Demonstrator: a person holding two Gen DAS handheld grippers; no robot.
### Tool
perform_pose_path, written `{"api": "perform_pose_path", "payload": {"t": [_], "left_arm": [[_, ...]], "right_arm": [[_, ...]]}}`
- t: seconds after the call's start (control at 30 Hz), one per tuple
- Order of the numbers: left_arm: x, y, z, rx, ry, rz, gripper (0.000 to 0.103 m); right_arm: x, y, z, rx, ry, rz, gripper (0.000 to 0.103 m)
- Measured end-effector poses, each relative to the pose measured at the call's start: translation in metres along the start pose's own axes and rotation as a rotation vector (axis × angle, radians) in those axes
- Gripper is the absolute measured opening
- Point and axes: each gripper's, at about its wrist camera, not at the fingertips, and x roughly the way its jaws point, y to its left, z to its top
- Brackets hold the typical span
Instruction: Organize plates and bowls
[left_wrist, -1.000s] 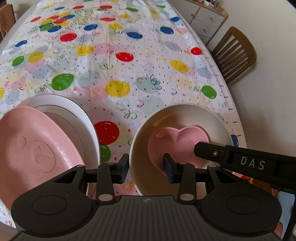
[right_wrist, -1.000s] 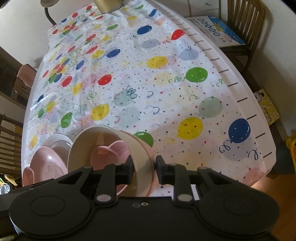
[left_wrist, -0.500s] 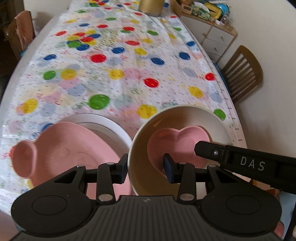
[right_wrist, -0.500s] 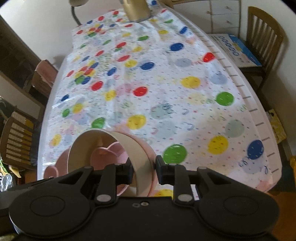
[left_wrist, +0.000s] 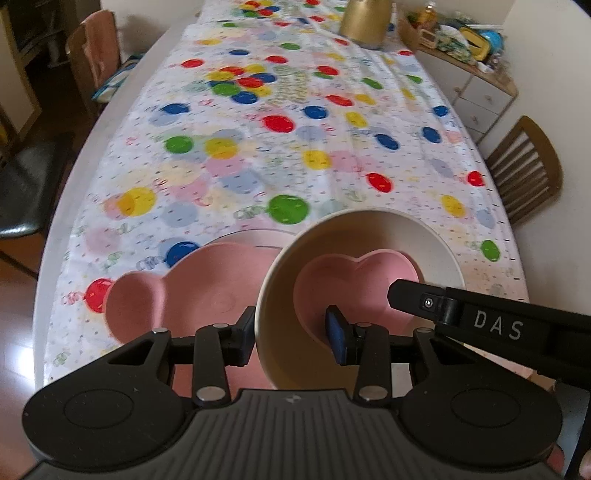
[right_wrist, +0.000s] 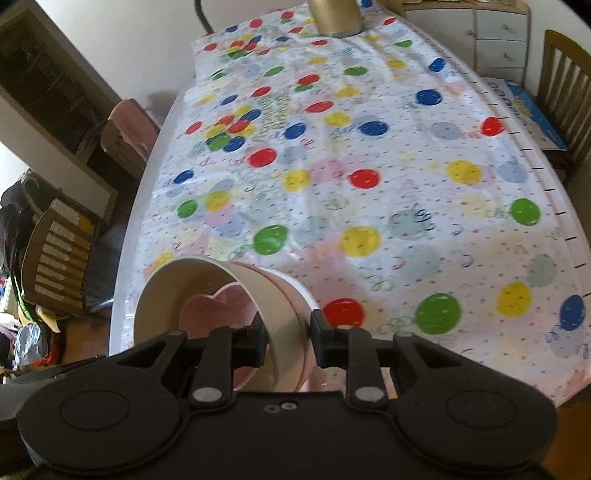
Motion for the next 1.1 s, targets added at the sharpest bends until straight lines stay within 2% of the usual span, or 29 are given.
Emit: {"api": "perform_pose_path", "payload": {"t": [0.2,0.47,1.1], "left_arm": [[0.009,0.021,-0.007,-0.033,0.024,0.025,0.038],[0.027,0.03,-0.014,-0.042,0.056,0.045,0.038],[0.043,0.035,-0.014,-0.055,0.068,0.049,0.039]], "right_arm": [[0.019,0.015,-0.007,-0.017,0.035,0.011,0.022],[0.043,0.018,-0.015,-0.018,0.083,0.005,0.022],[0.061,0.017,-0.015,-0.021,0.104,0.0,0.024]]}}
